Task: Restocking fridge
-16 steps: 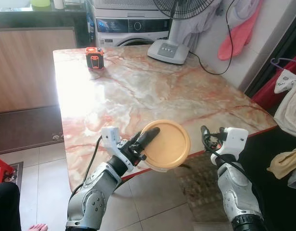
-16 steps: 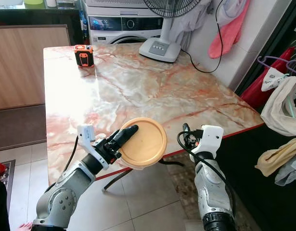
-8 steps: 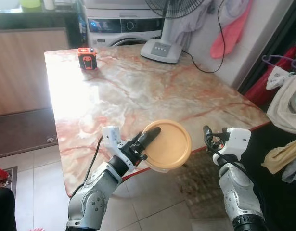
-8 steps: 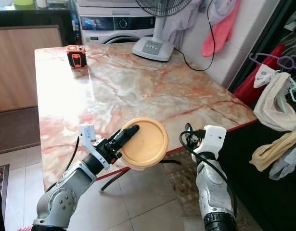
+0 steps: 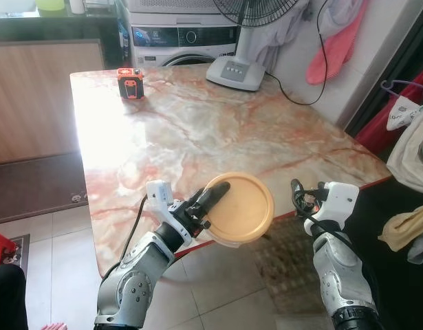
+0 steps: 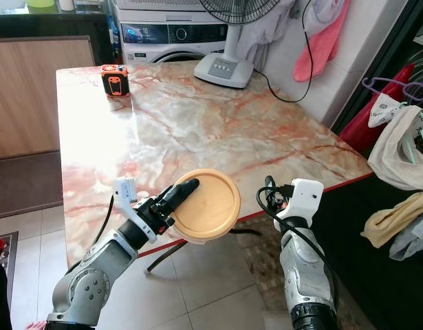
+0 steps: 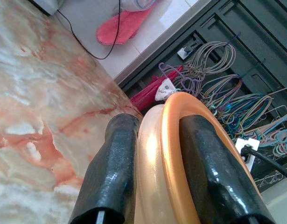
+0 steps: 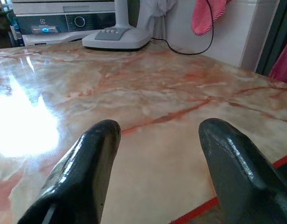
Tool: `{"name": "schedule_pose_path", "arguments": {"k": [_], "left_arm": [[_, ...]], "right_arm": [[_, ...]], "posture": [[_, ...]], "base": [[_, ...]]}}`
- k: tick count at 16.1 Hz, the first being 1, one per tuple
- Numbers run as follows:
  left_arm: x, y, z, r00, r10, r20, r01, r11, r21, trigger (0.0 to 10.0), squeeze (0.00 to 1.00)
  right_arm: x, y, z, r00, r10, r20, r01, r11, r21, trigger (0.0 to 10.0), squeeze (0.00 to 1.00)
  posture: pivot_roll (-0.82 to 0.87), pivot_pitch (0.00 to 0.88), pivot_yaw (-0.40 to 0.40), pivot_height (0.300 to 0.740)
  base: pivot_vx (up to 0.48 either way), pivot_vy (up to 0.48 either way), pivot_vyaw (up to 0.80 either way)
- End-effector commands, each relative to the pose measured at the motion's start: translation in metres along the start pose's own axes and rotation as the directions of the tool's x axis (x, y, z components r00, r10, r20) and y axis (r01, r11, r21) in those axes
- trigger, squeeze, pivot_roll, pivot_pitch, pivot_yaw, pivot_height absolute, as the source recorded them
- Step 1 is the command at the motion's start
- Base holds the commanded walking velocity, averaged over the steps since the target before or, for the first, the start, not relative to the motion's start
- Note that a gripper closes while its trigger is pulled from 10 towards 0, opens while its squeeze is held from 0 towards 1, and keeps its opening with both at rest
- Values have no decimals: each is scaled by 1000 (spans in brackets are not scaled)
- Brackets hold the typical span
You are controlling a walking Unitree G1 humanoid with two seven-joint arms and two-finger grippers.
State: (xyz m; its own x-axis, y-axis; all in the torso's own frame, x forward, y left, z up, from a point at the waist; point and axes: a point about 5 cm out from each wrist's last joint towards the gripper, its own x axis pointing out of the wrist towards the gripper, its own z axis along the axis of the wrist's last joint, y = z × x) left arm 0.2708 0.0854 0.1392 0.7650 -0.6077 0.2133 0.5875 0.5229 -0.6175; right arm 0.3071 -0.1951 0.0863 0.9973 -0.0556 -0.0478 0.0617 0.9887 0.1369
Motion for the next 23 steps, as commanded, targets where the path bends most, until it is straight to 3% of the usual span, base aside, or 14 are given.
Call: {"name": "schedule_pose_path", "arguments": {"k": [1, 6, 10, 23], "left_arm": [[4, -9, 2, 999, -34, 13, 34, 999, -1, 10000, 0], [4, -9, 2, 999, -33, 11, 33, 999, 1, 10000, 0], [5, -7, 0, 1000, -18, -7, 18, 999, 28, 10000, 0], [-5, 15, 7, 995, 92, -30, -87, 987, 133, 10000, 0]], "right_arm": [[1, -5, 1, 1000, -19, 3, 19, 1000, 4, 10000, 0], [0, -5, 0, 1000, -19, 1, 19, 1000, 1, 10000, 0], [1, -5, -1, 1000, -21, -6, 21, 1000, 2, 10000, 0], [-3, -14, -7, 999, -40, -32, 40, 999, -20, 10000, 0]], "posture": [[-42, 0, -122, 740], [-40, 0, -121, 740], [-43, 0, -121, 740], [-46, 0, -111, 740]], "base": [[-304, 0, 0], [-307, 0, 0], [0, 0, 0], [0, 0, -712]]}}
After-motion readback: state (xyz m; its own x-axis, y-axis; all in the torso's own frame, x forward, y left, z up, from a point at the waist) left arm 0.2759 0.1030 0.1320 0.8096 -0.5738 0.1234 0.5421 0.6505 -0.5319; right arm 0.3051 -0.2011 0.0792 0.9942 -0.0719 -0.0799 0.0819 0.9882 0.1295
